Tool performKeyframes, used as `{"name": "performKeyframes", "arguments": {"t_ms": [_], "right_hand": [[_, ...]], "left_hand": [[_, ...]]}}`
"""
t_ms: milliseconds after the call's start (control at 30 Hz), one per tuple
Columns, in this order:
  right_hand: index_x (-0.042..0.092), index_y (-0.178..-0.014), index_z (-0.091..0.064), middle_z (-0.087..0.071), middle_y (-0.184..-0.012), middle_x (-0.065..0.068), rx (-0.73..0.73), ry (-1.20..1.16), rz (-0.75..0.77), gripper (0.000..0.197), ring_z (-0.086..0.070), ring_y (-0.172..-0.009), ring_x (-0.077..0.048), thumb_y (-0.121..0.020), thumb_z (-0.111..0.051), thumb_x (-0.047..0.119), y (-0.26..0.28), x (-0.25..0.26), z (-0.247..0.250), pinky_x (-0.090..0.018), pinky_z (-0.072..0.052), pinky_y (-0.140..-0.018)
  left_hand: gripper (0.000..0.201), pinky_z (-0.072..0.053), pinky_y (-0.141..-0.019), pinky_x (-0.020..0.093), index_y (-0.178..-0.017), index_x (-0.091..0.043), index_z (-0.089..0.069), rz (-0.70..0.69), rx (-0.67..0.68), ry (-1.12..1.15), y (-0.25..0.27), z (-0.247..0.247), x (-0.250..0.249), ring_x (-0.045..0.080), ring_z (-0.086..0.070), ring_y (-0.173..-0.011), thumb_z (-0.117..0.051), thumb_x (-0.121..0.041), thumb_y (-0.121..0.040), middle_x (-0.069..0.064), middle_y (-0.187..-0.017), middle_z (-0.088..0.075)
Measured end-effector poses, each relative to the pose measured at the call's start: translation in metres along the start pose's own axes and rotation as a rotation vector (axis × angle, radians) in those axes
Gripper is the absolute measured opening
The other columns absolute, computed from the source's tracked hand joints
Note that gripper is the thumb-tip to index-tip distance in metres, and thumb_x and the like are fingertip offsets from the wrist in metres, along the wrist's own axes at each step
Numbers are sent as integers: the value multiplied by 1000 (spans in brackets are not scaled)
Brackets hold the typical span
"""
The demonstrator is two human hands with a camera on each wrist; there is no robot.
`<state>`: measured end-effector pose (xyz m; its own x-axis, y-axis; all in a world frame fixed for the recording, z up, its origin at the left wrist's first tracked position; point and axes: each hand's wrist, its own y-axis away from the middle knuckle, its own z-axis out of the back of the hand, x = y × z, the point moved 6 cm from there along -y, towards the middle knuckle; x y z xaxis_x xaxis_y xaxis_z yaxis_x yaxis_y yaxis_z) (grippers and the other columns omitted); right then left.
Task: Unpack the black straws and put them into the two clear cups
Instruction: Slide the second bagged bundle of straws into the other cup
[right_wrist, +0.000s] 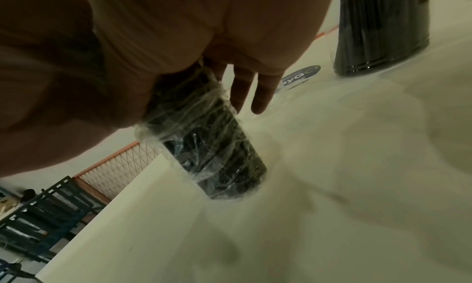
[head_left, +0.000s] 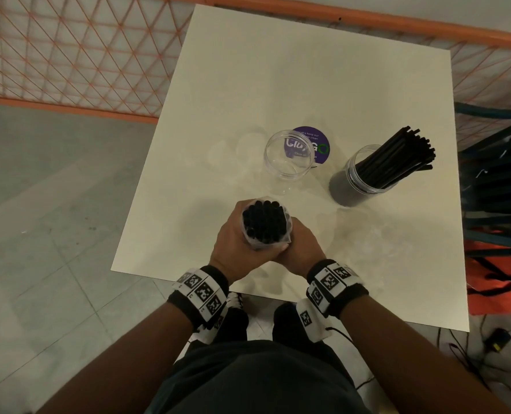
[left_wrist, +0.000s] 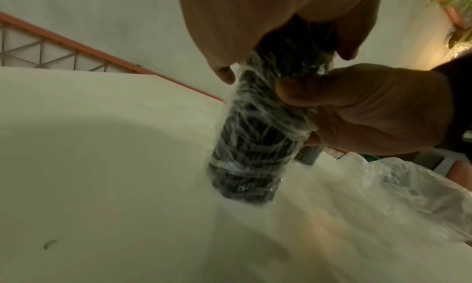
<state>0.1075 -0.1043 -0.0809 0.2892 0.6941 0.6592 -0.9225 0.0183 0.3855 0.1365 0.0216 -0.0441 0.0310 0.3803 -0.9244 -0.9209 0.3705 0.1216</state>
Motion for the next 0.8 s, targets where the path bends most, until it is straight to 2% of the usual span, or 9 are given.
{"name": "performKeyframes", "arguments": {"t_ms": [100,167,300,433,500,567,633,733,800], "right_hand": [[18,-120,-60,-61,-120,-4,11,67,-20,51,-57,-108,-25,-75,-77,35,-2,-11,-6,-39,-51,-93],[21,-123,-58,-58,-125,-3,19,129,-24,53,-54,-111,-25,-76,-75,37,-3,-14,-8,-35,-49,-93],[22,-124,-57,-60,-122,0,31,145,-71,58,-57,-108,-21,-74,-77,43,-5,-17,-9,-27,-42,-84],[19,-117,-62,-66,-113,-3,54,151,-73,49,-60,-104,-22,-76,-76,43,-8,-17,-11,-25,-41,-81],[18,-109,-66,-70,-101,-2,53,78,-71,42,-61,-91,-17,-74,-80,36,-8,-13,-9,-28,-49,-81],[20,-102,-62,-68,-80,8,48,-73,-95,39,-61,-70,-7,-70,-83,29,-5,-6,-4,-28,-53,-73],[19,-107,-51,-67,-69,11,34,-225,-107,53,-66,-59,-5,-67,-84,30,-1,3,1,-27,-58,-63],[30,-137,-26,-65,-96,17,-53,-349,-50,98,-70,-82,-7,-62,-86,45,8,16,18,-29,-59,-75],[46,-144,-10,-67,-116,10,-9,-430,0,102,-70,-96,-10,-70,-80,50,15,23,32,-30,-56,-84]], "left_hand": [[73,-51,-87,16,-109,-43,-43,58,46,9,0,-6,7,-1,-60,-99,-88,-46,-52,-21,-107,-56],[78,-53,-88,23,-113,-36,-45,102,67,19,1,-9,12,11,-63,-99,-81,-57,-48,-15,-106,-60],[87,-59,-87,41,-116,-10,-62,142,70,-20,-1,-11,16,20,-69,-97,-71,-66,-51,1,-105,-71],[90,-60,-86,45,-116,-6,-64,185,51,-7,-5,-13,15,25,-71,-97,-68,-68,-51,8,-105,-73],[80,-61,-81,44,-109,-9,-64,202,-15,24,-5,-12,11,25,-71,-91,-68,-63,-50,6,-98,-73],[62,-60,-79,39,-105,-23,-61,206,-85,88,-7,-9,7,15,-69,-89,-69,-55,-53,-5,-94,-70],[53,-59,-85,35,-107,-36,-56,213,-100,192,-13,-7,2,8,-67,-94,-73,-44,-58,-11,-99,-68],[67,-58,-93,51,-126,-17,-56,286,-55,429,-29,-4,-1,28,-70,-107,-80,-22,-64,10,-117,-70],[60,-60,-88,51,-127,-2,-56,315,12,539,-39,-2,-8,32,-72,-102,-75,-12,-70,20,-115,-71]]}}
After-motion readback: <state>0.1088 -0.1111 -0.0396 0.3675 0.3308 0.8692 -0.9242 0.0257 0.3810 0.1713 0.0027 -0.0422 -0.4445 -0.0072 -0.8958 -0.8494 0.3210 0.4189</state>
